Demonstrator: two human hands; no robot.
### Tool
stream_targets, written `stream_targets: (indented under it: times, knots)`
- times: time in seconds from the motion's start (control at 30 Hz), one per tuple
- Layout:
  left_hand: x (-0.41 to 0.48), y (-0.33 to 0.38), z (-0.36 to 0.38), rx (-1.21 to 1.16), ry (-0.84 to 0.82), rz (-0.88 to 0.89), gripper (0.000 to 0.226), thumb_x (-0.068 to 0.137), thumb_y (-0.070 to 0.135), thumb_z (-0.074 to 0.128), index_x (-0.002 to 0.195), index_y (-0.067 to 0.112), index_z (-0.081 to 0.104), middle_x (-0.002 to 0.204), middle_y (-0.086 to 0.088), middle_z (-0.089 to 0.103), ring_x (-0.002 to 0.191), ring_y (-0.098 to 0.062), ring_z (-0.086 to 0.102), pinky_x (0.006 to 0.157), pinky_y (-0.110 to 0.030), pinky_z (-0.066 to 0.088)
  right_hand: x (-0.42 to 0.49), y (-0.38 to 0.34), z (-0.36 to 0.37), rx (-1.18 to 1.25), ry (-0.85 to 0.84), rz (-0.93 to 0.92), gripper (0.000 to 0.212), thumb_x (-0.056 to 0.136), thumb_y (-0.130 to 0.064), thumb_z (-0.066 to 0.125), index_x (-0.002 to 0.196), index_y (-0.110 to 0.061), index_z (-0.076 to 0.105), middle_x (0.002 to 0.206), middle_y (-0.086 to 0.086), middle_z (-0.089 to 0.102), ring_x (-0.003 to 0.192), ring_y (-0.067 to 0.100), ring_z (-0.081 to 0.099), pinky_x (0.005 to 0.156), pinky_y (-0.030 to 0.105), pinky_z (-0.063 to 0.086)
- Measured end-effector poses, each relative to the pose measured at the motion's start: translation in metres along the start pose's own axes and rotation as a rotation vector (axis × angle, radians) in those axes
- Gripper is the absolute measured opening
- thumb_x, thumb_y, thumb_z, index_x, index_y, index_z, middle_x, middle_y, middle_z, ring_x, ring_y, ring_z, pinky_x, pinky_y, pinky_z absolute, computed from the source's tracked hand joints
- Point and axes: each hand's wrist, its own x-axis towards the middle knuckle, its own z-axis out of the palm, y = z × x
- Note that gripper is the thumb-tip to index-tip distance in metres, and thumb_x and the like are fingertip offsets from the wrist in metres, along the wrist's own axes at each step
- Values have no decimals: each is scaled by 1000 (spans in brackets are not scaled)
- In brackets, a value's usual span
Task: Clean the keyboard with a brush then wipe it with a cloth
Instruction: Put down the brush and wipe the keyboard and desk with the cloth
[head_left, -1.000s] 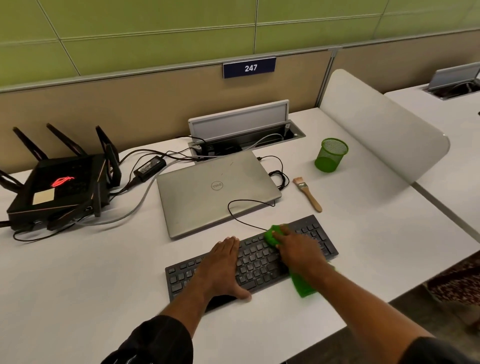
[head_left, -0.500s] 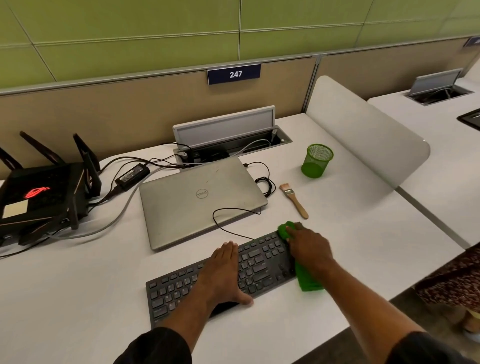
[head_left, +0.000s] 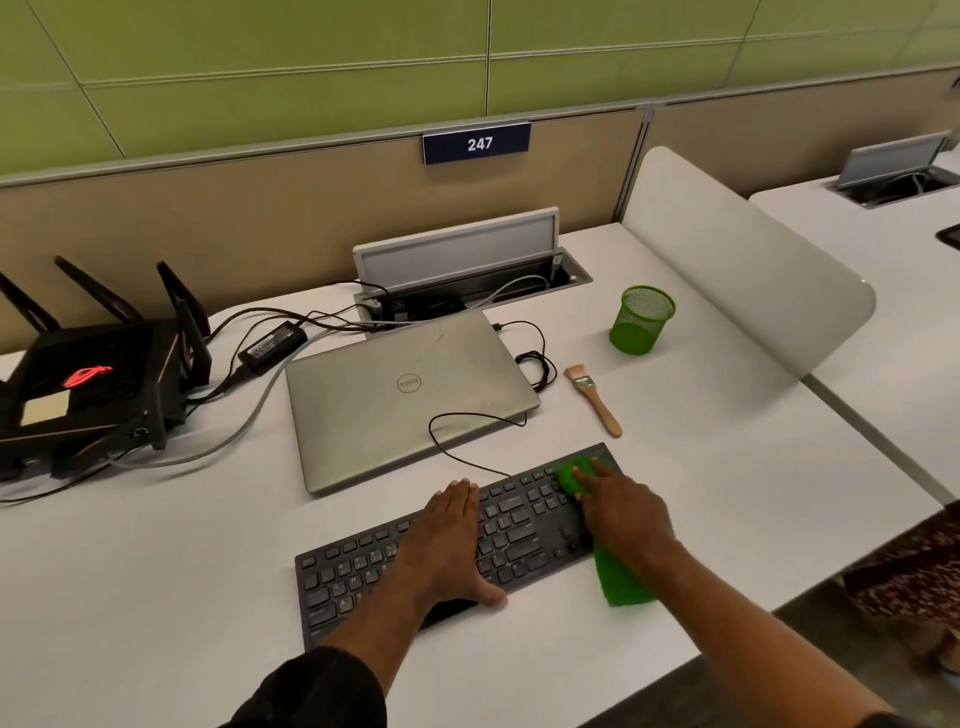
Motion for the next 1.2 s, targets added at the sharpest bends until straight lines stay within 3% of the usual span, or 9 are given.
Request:
stream_targets:
  times: [0.13, 0.3, 0.43, 0.53, 0.6, 0.67, 0.8, 0.97, 1.2]
  knots:
    - [1, 0, 1, -6, 3, -1, 144, 69, 75, 75, 160, 7, -13, 169, -11, -15, 156, -24, -10, 125, -34, -6, -4, -5, 5, 92, 6, 129, 46, 104, -35, 34, 151, -37, 33, 164, 0, 19, 128, 29, 54, 98, 46, 49]
    - [1, 1, 2, -19, 6, -7, 143, 69, 73, 77, 159, 7, -12, 169, -12, -12, 156, -25, -8, 124, -33, -6, -37, -61, 28, 82, -31, -145, 47, 102, -39, 44, 148, -36, 36, 164, -1, 18, 109, 31, 66, 83, 42, 60]
    - [0, 0, 2, -36, 17, -2, 139, 70, 72, 76, 160, 8, -8, 170, -12, -7, 156, -25, -7, 125, -35, -5, -54, -79, 29, -46, -125, -396, 47, 101, -40, 45, 148, -38, 36, 164, -5, 16, 103, 32, 68, 83, 43, 59]
    - [0, -2, 2, -31, 20, 9, 142, 68, 75, 76, 160, 7, -9, 170, -12, -8, 157, -25, -5, 124, -33, -4, -40, -61, 20, -41, -31, -287, 43, 103, -43, 38, 147, -44, 34, 163, -10, 19, 101, 26, 69, 77, 38, 59]
    - [-1, -3, 2, -24, 33, 15, 143, 68, 76, 76, 160, 7, -9, 170, -12, -8, 157, -25, -5, 123, -33, -4, -30, -56, 17, -18, -12, -151, 45, 104, -42, 37, 148, -43, 32, 164, -9, 18, 111, 27, 66, 82, 41, 59]
    - [-1, -4, 3, -22, 35, 19, 143, 68, 76, 76, 160, 7, -9, 170, -12, -8, 157, -25, -5, 124, -34, -4, -31, -69, 20, -6, -43, -126, 48, 103, -41, 39, 150, -39, 31, 165, -6, 15, 116, 29, 63, 85, 43, 58]
    - [1, -4, 6, -30, 27, 18, 140, 69, 72, 77, 161, 7, -7, 170, -12, -7, 157, -25, -6, 127, -38, -1, -51, -92, 29, -72, -154, -352, 52, 98, -41, 50, 148, -33, 38, 165, -1, 15, 109, 33, 65, 84, 45, 58]
    - [0, -5, 7, -14, 24, 40, 140, 70, 75, 73, 160, 6, -10, 169, -14, -9, 156, -26, -8, 126, -36, -5, -58, -71, 28, -115, -136, -504, 44, 99, -35, 50, 142, -42, 44, 161, -13, 24, 97, 26, 70, 79, 42, 60]
    - [0, -5, 6, -25, 33, 40, 144, 68, 77, 75, 160, 5, -9, 169, -13, -10, 156, -26, -7, 126, -34, -4, -59, -44, 15, -36, -76, -131, 46, 101, -32, 44, 146, -40, 39, 163, -10, 20, 114, 28, 64, 89, 44, 57]
